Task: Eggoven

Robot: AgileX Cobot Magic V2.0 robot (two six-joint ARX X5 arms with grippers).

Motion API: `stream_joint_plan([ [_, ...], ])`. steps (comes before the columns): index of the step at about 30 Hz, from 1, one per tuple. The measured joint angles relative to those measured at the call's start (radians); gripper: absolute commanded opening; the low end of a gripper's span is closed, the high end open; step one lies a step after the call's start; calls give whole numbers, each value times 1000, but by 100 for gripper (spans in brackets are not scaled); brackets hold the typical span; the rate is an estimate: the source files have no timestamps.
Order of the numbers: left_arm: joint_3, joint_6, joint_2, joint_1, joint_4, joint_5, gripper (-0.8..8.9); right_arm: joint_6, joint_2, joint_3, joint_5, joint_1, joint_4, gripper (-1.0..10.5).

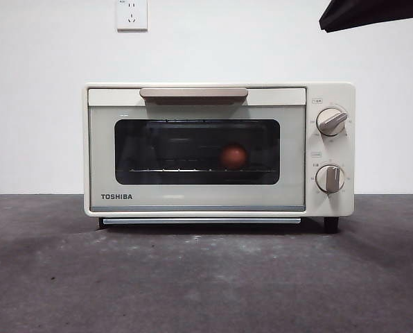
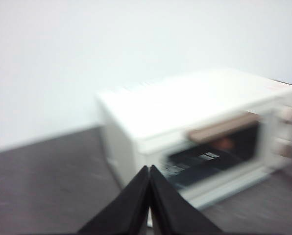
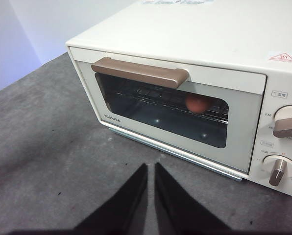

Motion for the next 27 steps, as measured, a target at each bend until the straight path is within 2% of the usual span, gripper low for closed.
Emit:
stream_joint_plan([
  [4,-169,18,-95,69,135,-107,8,0,0,0,0,0,0,5],
  [9,-344,-3,-202,121,206,-130,8,0,0,0,0,0,0,5],
  [16,-498,-43,-269,167,201,-132,8,0,0,0,0,0,0,5],
  [21,-507,-55,-270,174,183,-133,8,0,0,0,0,0,0,5],
  [27,-507,-67,-269,174,90,-133,8,0,0,0,0,0,0,5],
])
